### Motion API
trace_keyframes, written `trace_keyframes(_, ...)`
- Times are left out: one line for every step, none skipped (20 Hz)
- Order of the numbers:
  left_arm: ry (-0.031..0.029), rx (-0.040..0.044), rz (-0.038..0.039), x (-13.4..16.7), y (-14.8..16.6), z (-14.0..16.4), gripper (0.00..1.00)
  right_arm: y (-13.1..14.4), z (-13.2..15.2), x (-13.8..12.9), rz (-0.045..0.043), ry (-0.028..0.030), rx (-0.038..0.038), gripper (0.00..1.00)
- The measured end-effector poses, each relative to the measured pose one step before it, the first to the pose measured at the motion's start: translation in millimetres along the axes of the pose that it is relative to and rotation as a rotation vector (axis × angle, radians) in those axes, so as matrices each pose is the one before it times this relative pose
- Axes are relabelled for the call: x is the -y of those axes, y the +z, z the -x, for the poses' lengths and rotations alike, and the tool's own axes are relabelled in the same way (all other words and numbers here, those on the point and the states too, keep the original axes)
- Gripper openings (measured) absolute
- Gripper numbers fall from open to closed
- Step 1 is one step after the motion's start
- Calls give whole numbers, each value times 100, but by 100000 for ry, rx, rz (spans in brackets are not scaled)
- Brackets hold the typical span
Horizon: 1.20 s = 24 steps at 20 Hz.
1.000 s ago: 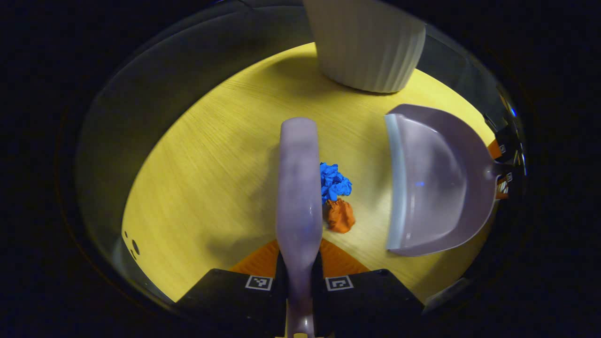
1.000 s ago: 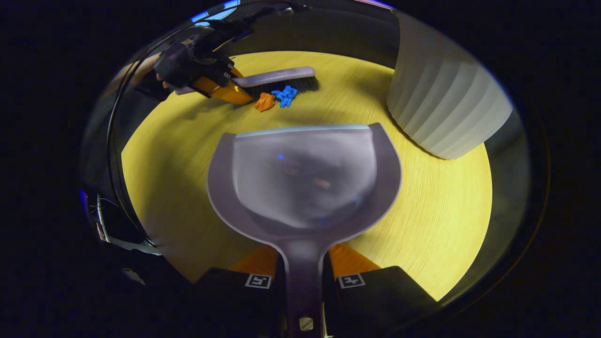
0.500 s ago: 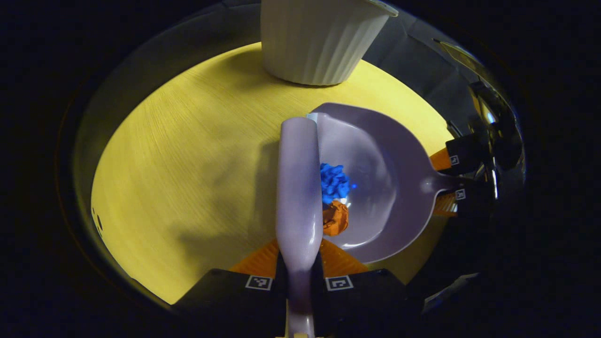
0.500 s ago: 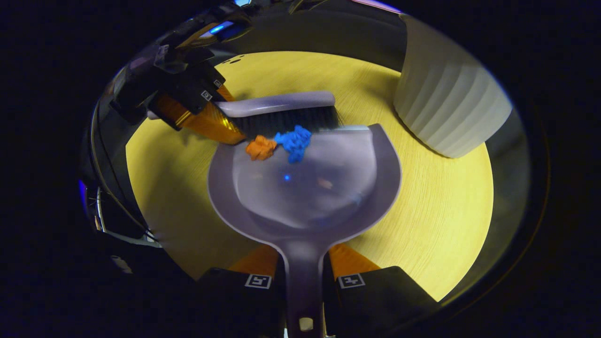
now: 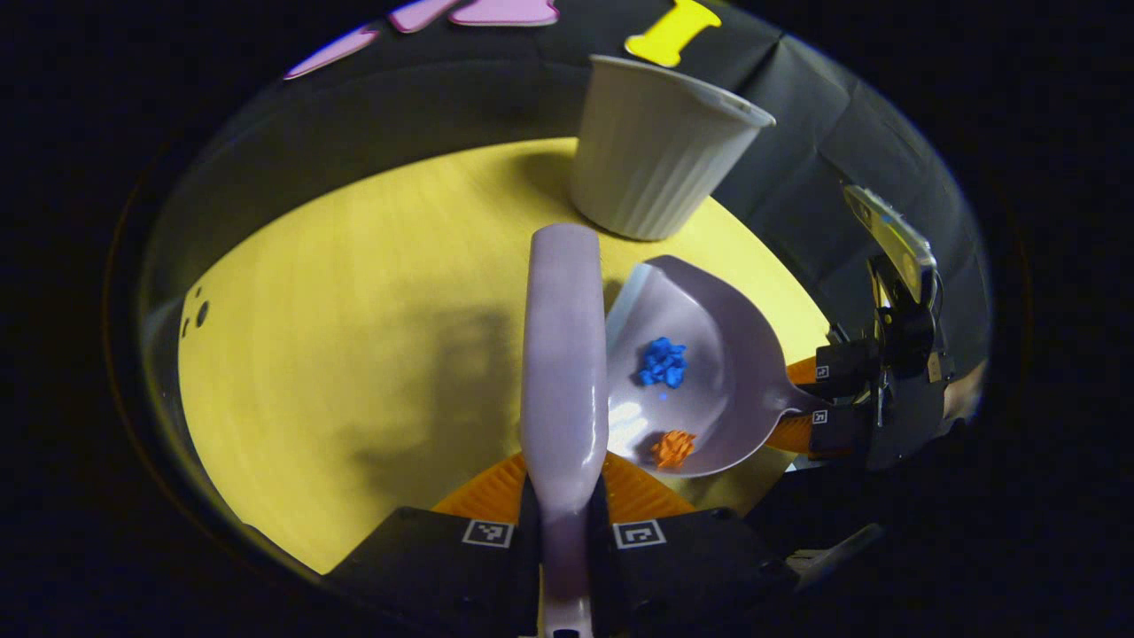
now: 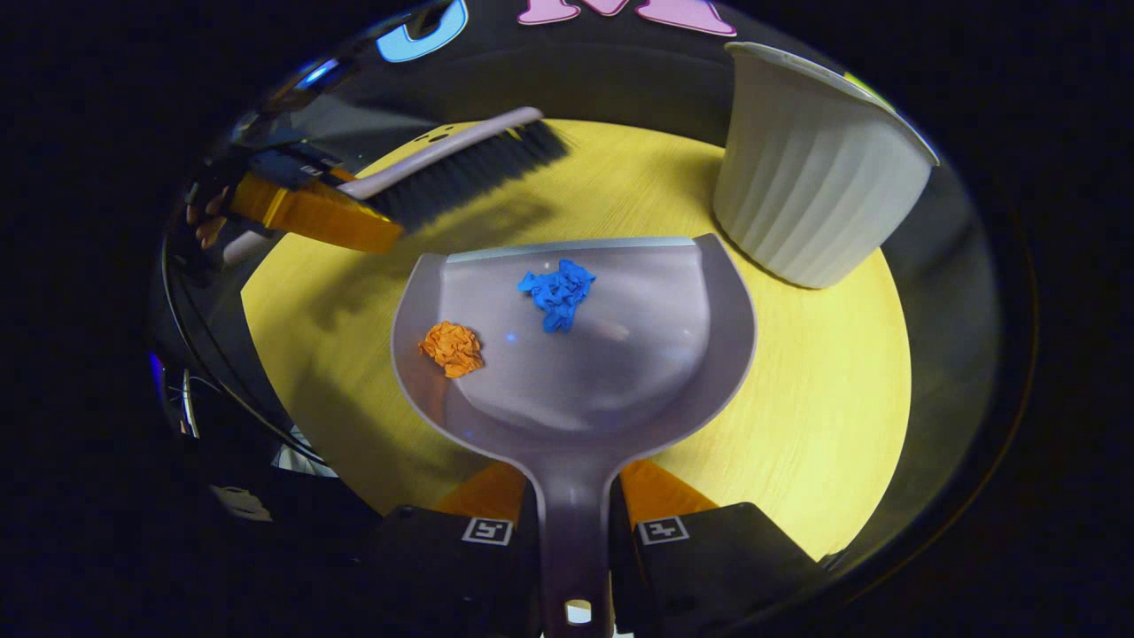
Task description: Pick up the small broom and dustpan from the desktop, sweep the trash into the dustpan with the broom, and then empty the trash into the garbage bin.
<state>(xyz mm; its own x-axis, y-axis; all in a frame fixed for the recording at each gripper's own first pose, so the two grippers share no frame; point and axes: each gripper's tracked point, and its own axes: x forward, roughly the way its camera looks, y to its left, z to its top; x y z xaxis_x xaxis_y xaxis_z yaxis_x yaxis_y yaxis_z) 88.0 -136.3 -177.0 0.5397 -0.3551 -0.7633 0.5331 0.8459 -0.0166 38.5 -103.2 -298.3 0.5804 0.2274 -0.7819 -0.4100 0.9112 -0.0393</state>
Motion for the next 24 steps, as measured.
trace_keyframes(2619, 1735, 1888, -1404, -776, 1343, 27, 135, 769, 395, -1037, -459, 481, 36)
trace_keyframes(2372, 1031, 1736, -1409, -849, 946, 30, 50, 657, 445, -768, -402, 224, 36)
trace_keyframes(1917, 632, 1507, -1055, -1261, 866, 30, 77, 1054, 264, -637, -699, 189, 36)
trace_keyframes(1538, 212, 1308, -1147, -819, 1085, 27, 88, 1234, 363, -574, -819, -153, 36)
trace_keyframes(1066, 18, 1003, -951, -887, 943, 27, -17, 1260, 244, -598, -805, -163, 36)
trace_keyframes(901, -54, 824, -128, -839, 408, 27, 67, 1277, 375, -638, -650, -57, 36)
trace_keyframes(431, -266, 748, -330, -593, 112, 27, 263, 1339, 434, -650, -503, -94, 36)
trace_keyframes(157, -420, 627, -295, -648, 166, 27, 138, 1290, 472, -747, -533, -83, 36)
trace_keyframes(104, -9, 259, -238, -573, 60, 27, 195, 1331, 425, -490, -865, 277, 36)
trace_keyframes(-6, 1, -143, -240, -496, 146, 27, 709, 1218, 376, -239, -1260, 494, 36)
trace_keyframes(453, 103, -528, -324, -471, 192, 27, 367, 1159, 607, -106, -1236, 142, 36)
trace_keyframes(582, 329, -773, -235, -258, 161, 26, 322, 1337, 772, -471, -1656, -71, 36)
trace_keyframes(149, 275, -670, -40, -127, 159, 26, 199, 1414, 469, -909, -1607, 271, 36)
trace_keyframes(-277, 501, -196, 40, -228, 284, 23, 437, 1446, 681, -1523, -1045, 643, 36)
trace_keyframes(-424, 358, 284, -11, 13, 127, 27, 376, 1279, 431, -1688, -427, 556, 36)
trace_keyframes(-538, 396, 608, 53, -30, 168, 27, 401, 1010, 325, -1954, -295, 179, 36)
trace_keyframes(-255, 422, 668, -51, -290, 211, 27, 525, 1060, 406, -1766, -718, 662, 36)
trace_keyframes(330, 289, 798, -214, -240, 351, 27, 734, 766, 476, -1191, -1389, 1480, 36)
trace_keyframes(757, 261, 1018, -134, -196, 248, 26, 718, 549, 385, -945, -1493, 1922, 37)
trace_keyframes(343, 553, 1415, -147, -32, 263, 27, 1059, 467, 493, -1521, -1167, 2353, 36)
trace_keyframes(-75, 563, 1930, 105, -198, 237, 27, 905, 107, 226, -2037, -281, 1582, 36)
trace_keyframes(-329, 307, 2077, 128, -141, 321, 29, 836, 173, 291, -1854, -58, 1213, 36)
trace_keyframes(-255, 375, 1834, 80, -185, 219, 27, 683, 239, 136, -521, -790, 1473, 36)
trace_keyframes(8, 288, 895, 64, -154, 229, 27, 889, -28, 547, 1014, -1834, 1266, 36)
